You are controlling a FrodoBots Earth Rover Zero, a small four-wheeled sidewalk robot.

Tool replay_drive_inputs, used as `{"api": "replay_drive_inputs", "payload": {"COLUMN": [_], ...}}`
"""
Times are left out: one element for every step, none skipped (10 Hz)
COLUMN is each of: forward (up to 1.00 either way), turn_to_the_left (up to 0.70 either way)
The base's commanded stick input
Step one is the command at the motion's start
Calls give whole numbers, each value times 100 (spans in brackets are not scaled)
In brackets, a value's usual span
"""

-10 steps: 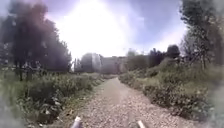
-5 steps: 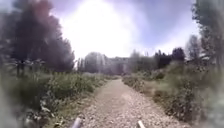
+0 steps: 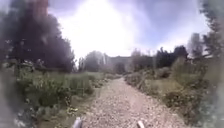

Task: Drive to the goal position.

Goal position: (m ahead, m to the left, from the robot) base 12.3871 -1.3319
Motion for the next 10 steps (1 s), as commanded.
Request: {"api": "replay_drive_inputs", "payload": {"forward": [70, 70, 70, 70, 70, 70, 70, 70, 70, 70], "turn_to_the_left": [0, 0, 0, 0, 0, 0, 0, 0, 0, 0]}}
